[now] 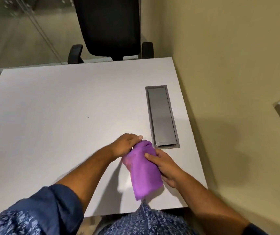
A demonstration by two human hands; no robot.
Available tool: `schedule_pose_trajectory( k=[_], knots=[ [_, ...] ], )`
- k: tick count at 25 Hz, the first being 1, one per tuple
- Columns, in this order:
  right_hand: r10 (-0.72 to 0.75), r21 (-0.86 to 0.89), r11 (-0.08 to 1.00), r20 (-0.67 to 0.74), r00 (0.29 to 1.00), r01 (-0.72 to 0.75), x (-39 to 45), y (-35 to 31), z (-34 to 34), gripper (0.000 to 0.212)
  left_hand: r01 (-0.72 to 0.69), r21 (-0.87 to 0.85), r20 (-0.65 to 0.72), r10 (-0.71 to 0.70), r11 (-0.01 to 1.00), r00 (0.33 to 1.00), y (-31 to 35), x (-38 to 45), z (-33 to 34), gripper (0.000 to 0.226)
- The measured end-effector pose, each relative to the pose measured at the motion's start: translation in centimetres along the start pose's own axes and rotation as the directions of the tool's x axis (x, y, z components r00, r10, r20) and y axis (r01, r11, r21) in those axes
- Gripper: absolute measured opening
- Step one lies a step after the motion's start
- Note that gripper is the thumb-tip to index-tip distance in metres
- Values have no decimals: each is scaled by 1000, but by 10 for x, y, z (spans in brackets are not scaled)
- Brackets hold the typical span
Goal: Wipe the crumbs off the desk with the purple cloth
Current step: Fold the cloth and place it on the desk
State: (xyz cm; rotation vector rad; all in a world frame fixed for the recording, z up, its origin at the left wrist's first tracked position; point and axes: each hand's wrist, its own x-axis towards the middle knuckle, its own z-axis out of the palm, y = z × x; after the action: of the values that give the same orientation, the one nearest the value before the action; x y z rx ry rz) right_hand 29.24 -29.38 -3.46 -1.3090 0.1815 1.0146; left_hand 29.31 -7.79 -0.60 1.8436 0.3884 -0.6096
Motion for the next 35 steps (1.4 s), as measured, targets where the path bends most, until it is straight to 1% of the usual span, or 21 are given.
schedule_pose_trajectory(
  k=[2, 3, 5, 7, 8, 10, 12, 13, 14, 16, 17, 18, 20, 23, 25, 27, 28, 29, 31, 33, 35],
  knots=[
    [-2, 39, 999, -39, 999, 4, 2, 4, -1, 41, -44, -116, -138, 27, 992, 990, -13, -9, 2, 37],
    [-6, 49, 999, -46, 999, 8, 3, 4, -1, 45, -100, -139, -143, 80, 985, 986, -19, -16, 4, 38],
    [-55, 37, 998, -73, 996, 58, 4, 2, -1, 57, -210, -46, -75, 206, 977, 976, -31, -26, 8, 46],
    [-158, -58, 986, -70, 985, 154, 5, -4, -1, 63, -280, 103, -30, 284, 955, 958, -38, -29, 11, 45],
    [-217, -146, 967, -46, 975, 208, 5, -7, -2, 58, -292, 164, -31, 301, 942, 953, -36, -28, 9, 39],
    [-303, -352, 891, 11, 953, 287, 8, -11, -4, 34, -295, 272, -18, 311, 916, 950, -28, -26, 0, 27],
    [-289, -450, 849, 47, 956, 279, 11, -14, -4, 17, -314, 374, 29, 327, 873, 945, -24, -23, -10, 29],
    [-264, -475, 841, 59, 963, 260, 12, -15, -4, 15, -314, 378, 40, 324, 871, 945, -25, -22, -13, 29],
    [-257, -513, 820, 69, 964, 255, 15, -15, -3, 16, -291, 337, 31, 299, 895, 954, -28, -22, -14, 28],
    [-284, -596, 751, 95, 954, 283, 23, -13, -3, 16, -184, 160, -12, 188, 970, 982, -38, -21, -9, 29],
    [-283, -595, 754, 89, 955, 279, 26, -11, -3, 13, -143, 70, -34, 145, 987, 989, -44, -20, -5, 28],
    [-264, -554, 795, 51, 963, 248, 30, -8, -2, 12, -114, -11, -53, 113, 993, 992, -51, -17, -1, 25],
    [-163, -399, 909, -72, 984, 121, 36, 1, -5, 21, -57, -137, -72, 47, 989, 996, -66, -12, 4, 14],
    [19, -252, 966, -178, 984, -65, 48, 21, -13, 20, 8, -175, -44, -16, 985, 999, -81, -7, 9, 7],
    [47, -224, 970, -221, 974, -97, 62, 33, -17, 23, 19, -148, -52, -27, 989, 998, -86, 3, 17, 3],
    [6, -187, 980, -302, 953, -66, 81, 39, -15, 25, -29, -60, -148, 20, 998, 989, -85, 21, 21, 16],
    [-32, -211, 977, -337, 941, -42, 90, 39, -14, 27, -55, -2, -220, 53, 998, 974, -84, 31, 23, 21],
    [-101, -301, 954, -352, 930, -10, 99, 39, -15, 32, -73, 60, -300, 87, 996, 950, -85, 39, 24, 23],
    [-246, -555, 832, -320, 915, 30, 110, 40, -20, 43, -30, 136, -413, 85, 990, 907, -92, 47, 25, 26],
    [-361, -649, 759, -351, 864, 54, 108, 44, -27, 37, 53, 92, -491, -1, 994, 871, -108, 40, 34, 21],
    [-454, -673, 738, -439, 775, 52, 91, 58, -33, 20, 87, 2, -562, -71, 996, 824, -126, 19, 54, 8]
  ],
)
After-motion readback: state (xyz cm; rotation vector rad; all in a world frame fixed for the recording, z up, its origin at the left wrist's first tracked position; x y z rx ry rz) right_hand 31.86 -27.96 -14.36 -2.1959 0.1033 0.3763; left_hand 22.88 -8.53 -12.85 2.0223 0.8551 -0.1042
